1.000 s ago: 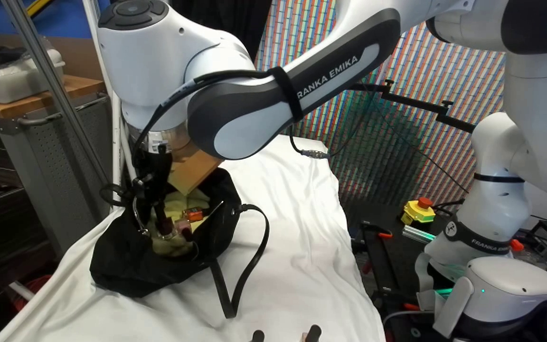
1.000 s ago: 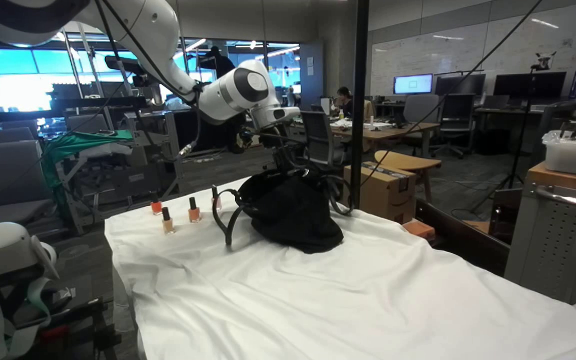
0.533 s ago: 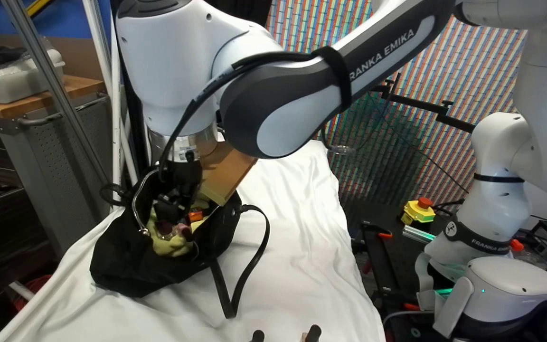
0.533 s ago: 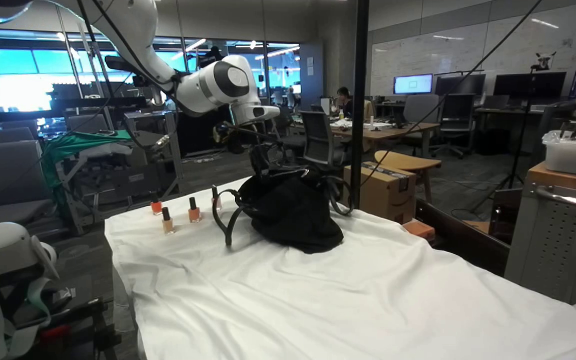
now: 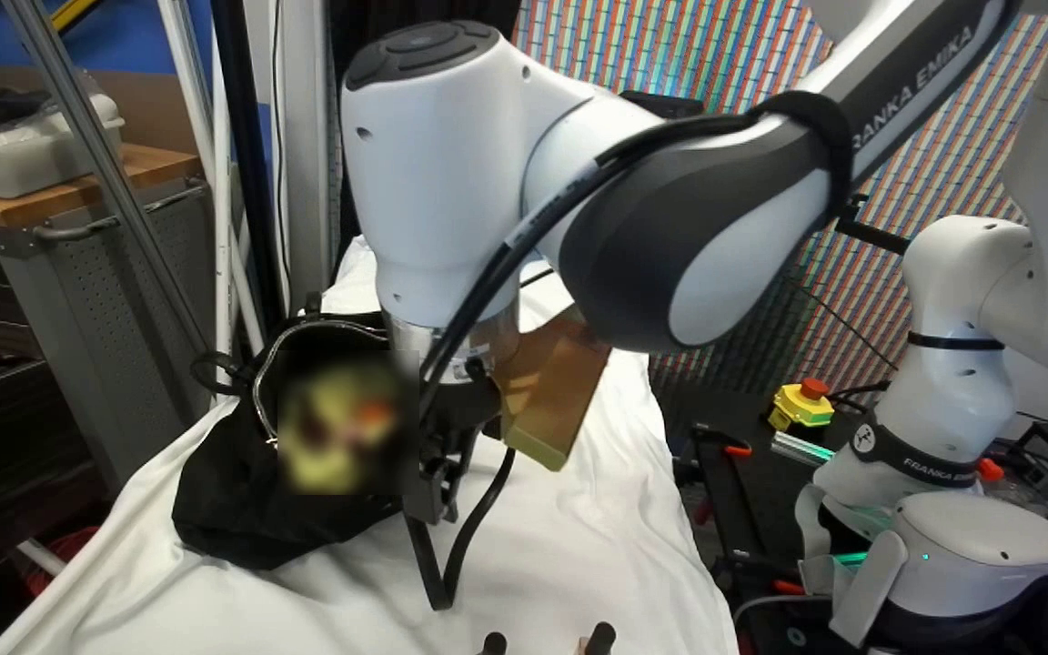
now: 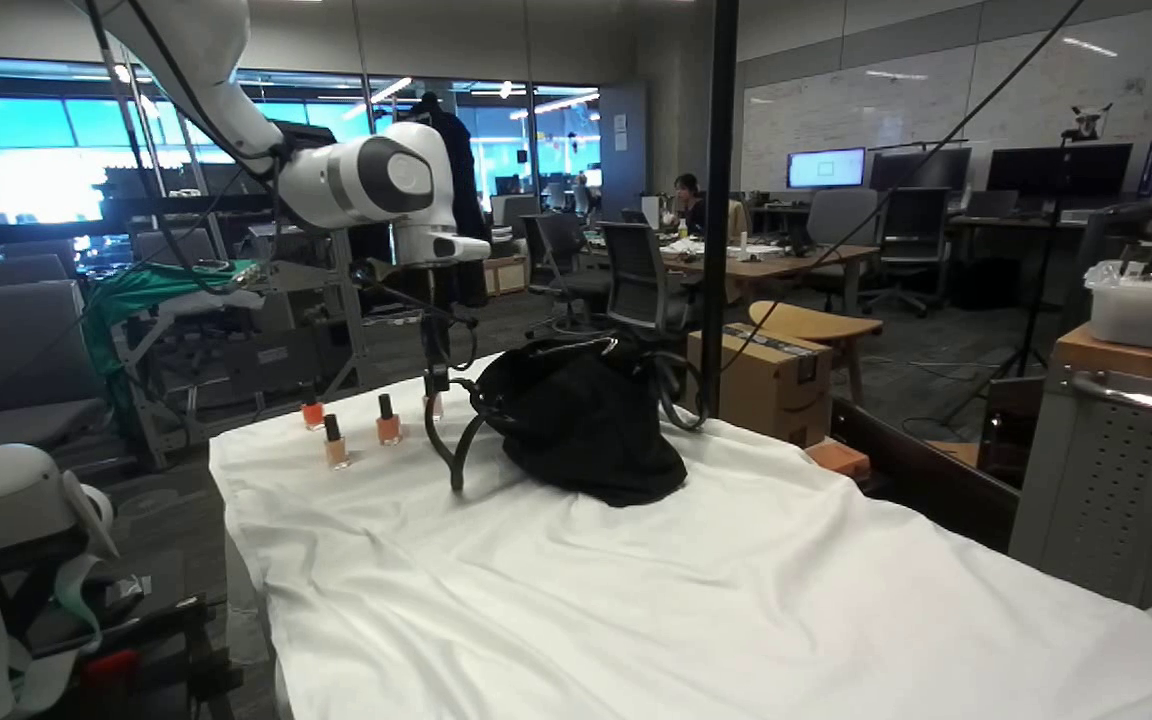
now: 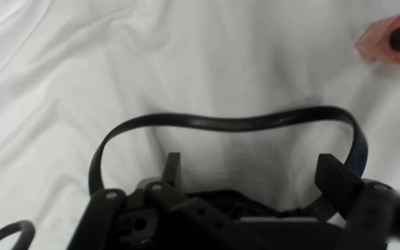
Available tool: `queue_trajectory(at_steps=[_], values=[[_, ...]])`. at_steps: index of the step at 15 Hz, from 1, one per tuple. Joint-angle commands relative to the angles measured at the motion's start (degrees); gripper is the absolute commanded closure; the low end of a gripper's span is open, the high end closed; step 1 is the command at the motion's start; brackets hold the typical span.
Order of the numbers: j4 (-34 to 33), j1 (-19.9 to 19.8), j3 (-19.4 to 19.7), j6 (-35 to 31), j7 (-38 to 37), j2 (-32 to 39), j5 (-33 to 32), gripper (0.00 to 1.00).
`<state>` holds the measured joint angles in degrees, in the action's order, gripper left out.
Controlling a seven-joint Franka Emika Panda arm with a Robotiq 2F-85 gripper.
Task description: Put the nail polish bottles in the bag
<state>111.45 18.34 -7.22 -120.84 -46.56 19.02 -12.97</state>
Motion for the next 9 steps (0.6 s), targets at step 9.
queue_trajectory(at_steps=[9], values=[[17.1, 3.2, -5.9, -15.2, 0.2, -5.6, 6.2, 0.00]])
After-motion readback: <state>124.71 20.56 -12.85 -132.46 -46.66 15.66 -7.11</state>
